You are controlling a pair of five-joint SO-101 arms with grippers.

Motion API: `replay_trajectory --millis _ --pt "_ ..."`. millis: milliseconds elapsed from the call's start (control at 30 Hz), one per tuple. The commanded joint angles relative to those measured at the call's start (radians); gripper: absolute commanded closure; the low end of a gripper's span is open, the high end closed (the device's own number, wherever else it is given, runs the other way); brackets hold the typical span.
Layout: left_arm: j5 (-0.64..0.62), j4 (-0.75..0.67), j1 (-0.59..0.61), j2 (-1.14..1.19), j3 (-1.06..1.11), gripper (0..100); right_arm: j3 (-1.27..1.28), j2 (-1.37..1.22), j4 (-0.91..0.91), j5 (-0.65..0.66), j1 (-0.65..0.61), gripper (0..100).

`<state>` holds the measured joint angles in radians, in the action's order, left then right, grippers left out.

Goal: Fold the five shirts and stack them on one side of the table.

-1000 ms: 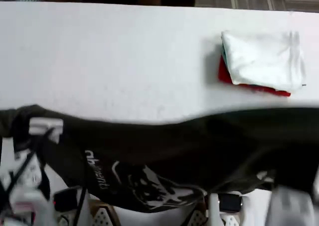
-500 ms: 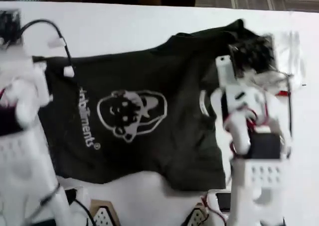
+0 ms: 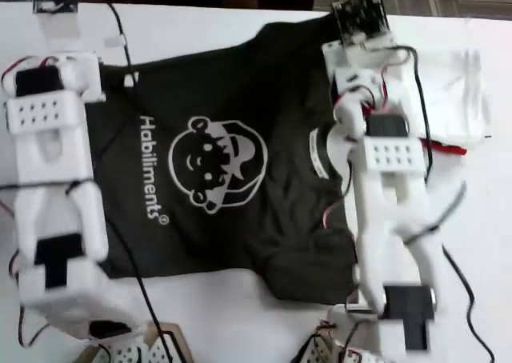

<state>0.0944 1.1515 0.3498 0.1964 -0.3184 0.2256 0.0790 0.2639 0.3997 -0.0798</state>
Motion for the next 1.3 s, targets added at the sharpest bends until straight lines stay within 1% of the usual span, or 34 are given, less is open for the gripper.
replay_trajectory --millis 0,167,333,400,500,633,733,900,967,1067,1133,1267 --pt "-0.006 0.048 -0.003 0.150 -0.188 97 -0.124 -0.145 0.058 0.005 -0.028 97.9" --pt "-0.006 0.052 -0.002 0.371 -0.346 97 -0.212 -0.346 0.074 0.005 -0.065 97.9" --pt "-0.002 0.057 -0.008 0.588 -0.456 97 -0.298 -0.556 0.082 0.006 -0.090 97.9" --pt "-0.002 0.084 -0.008 0.655 -0.499 97 -0.318 -0.616 0.082 0.005 -0.091 97.9" --pt "-0.002 0.153 -0.008 0.724 -0.599 97 -0.350 -0.667 0.082 0.005 -0.091 97.9" --pt "-0.002 0.285 -0.008 0.753 -0.766 97 -0.391 -0.645 0.104 0.005 -0.070 97.9" --pt "-0.002 0.419 -0.008 0.755 -0.886 97 -0.404 -0.570 0.209 0.003 -0.053 97.9" --pt "0.009 0.634 -0.025 0.760 -1.046 97 -0.402 -0.406 0.437 0.003 -0.028 97.9" --pt "0.054 0.640 -0.032 0.746 -1.032 98 -0.400 -0.348 0.496 0.003 -0.018 97.9" --pt "0.057 0.640 -0.032 0.672 -0.931 98 -0.400 -0.275 0.601 0.003 -0.012 97.9" --pt "0.061 0.640 -0.038 0.582 -0.809 98 -0.400 -0.232 0.690 0.009 -0.008 97.9" --pt "0.064 0.638 -0.035 0.338 -0.483 98 -0.400 -0.159 0.825 0.009 -0.012 97.9"
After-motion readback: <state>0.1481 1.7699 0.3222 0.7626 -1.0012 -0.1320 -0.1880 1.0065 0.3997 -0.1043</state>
